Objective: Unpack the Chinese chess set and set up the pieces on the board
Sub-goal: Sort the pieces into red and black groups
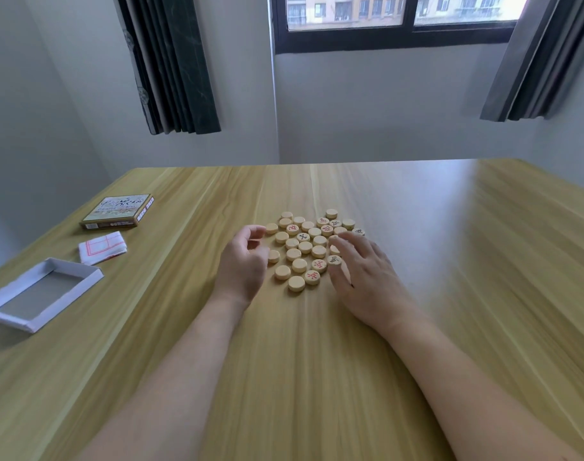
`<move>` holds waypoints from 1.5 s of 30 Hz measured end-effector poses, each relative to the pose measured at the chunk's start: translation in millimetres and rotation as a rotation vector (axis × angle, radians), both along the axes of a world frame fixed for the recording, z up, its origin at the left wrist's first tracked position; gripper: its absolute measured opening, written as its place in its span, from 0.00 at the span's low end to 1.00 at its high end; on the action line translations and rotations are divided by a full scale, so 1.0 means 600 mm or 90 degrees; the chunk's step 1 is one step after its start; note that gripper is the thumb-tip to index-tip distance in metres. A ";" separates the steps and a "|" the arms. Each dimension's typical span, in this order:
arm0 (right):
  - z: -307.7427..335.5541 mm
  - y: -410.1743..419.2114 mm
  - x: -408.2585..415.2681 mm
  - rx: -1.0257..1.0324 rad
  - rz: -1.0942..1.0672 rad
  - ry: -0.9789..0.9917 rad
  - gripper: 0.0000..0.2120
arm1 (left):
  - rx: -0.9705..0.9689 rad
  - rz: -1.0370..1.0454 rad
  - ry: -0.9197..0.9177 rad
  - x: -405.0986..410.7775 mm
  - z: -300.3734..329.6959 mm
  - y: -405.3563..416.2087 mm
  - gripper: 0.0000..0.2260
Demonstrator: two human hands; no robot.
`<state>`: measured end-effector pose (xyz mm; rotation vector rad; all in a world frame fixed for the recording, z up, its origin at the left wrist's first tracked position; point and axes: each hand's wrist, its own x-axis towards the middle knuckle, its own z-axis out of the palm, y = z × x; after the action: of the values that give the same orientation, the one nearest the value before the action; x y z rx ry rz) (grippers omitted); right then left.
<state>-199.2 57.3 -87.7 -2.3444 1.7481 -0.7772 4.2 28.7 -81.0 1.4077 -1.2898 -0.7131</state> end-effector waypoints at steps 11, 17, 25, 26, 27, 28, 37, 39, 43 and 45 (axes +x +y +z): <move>-0.006 0.039 0.022 -0.056 0.065 0.028 0.16 | 0.031 -0.141 -0.409 0.010 -0.009 0.056 0.18; -0.010 0.029 0.048 -0.042 0.124 0.056 0.17 | 0.012 -0.102 -0.395 0.043 -0.013 0.041 0.07; -0.013 0.015 0.051 -0.049 0.124 0.031 0.10 | -0.006 -0.099 -0.420 0.037 -0.016 0.035 0.06; -0.013 0.015 0.052 -0.056 0.124 0.027 0.09 | -0.006 -0.099 -0.421 0.036 -0.016 0.036 0.06; -0.013 0.016 0.053 -0.062 0.123 0.024 0.09 | -0.006 -0.098 -0.421 0.037 -0.017 0.036 0.06; -0.012 0.017 0.053 -0.066 0.121 0.024 0.08 | -0.008 -0.096 -0.422 0.037 -0.017 0.037 0.06; -0.009 0.015 0.050 -0.069 0.052 -0.021 0.10 | 0.068 -0.112 -0.433 0.034 -0.010 0.035 0.13; -0.010 0.015 0.051 -0.064 0.026 -0.024 0.10 | 0.098 -0.102 -0.453 0.030 -0.007 0.031 0.15; -0.006 0.013 0.049 -0.042 -0.010 -0.028 0.06 | 0.130 -0.073 -0.480 0.017 -0.004 0.024 0.14; -0.003 0.013 0.047 -0.027 -0.023 -0.066 0.05 | 0.125 -0.063 -0.458 0.015 -0.006 0.025 0.13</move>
<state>-171.1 65.2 -89.7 -2.2603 1.7536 -0.9318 13.4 43.5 -84.4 1.8629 -1.8875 -0.4060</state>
